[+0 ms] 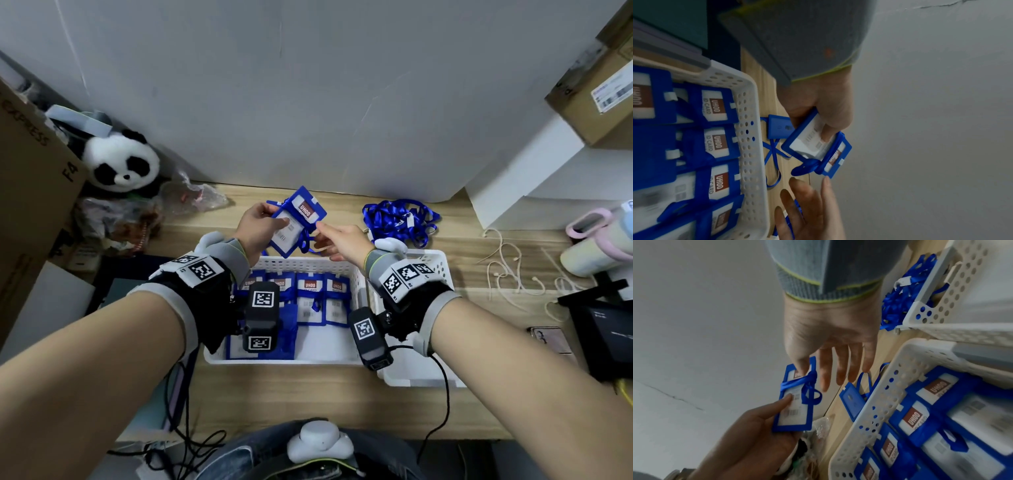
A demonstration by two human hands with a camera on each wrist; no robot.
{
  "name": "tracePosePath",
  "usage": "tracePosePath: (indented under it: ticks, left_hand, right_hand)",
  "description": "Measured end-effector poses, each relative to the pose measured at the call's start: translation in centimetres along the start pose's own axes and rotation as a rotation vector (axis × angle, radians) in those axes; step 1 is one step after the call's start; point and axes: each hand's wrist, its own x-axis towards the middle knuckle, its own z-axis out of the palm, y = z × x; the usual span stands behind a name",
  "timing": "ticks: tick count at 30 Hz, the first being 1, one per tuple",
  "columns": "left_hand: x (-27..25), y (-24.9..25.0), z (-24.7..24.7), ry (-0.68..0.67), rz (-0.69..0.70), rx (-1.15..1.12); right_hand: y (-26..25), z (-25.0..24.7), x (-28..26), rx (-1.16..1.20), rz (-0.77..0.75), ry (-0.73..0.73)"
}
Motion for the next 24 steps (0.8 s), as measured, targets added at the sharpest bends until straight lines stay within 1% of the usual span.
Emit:
tracePosePath:
  ticks: [5, 7, 9, 12, 15, 17, 21, 24]
  left_hand:
    - [-0.5, -0.8, -0.2, -0.098, -0.076, -0.026]
    - [-0.7, -0.9, -0.7, -0.146, -0.146, 0.05]
    - [-0.8, -1.1, -1.4, -0.203, -0.213, 0.149]
    - [-0.9, -2.1, -2.5, -0.256, -0.258, 0.239]
    - [-0.8, -3.2, -3.5, -0.225, -0.296, 0.331]
    - [-0.7, -3.9, -3.9, -0.215, -0.319, 0.384]
    - [-1.2, -5.0, -3.4, -0.246, -0.372, 0.489]
    - [-1.5, -5.8, -2.8, -0.281, -0.419, 0.55]
  right_hand:
    - [-0.3, 0.6, -0.2, 0.141, -0.025, -0.016]
    - [-0.1, 0.6, -0.2, 0.154, 0.012, -0.017]
    - [0.1, 0.4, -0.3, 0.139, 0.067, -0.05]
    - [0.9, 0.2, -0.4, 0.034, 0.22, -0.148]
    - [2.5, 0.7, -0.2, -0.111, 0.411, -0.235]
    - [3.8, 1.2, -0.2, -0.184, 0.504, -0.292]
    - [6.0, 2.1, 0.0, -0.333, 0.617, -0.359]
    - [6.6, 2.5, -0.3, -0.41, 0.634, -0.378]
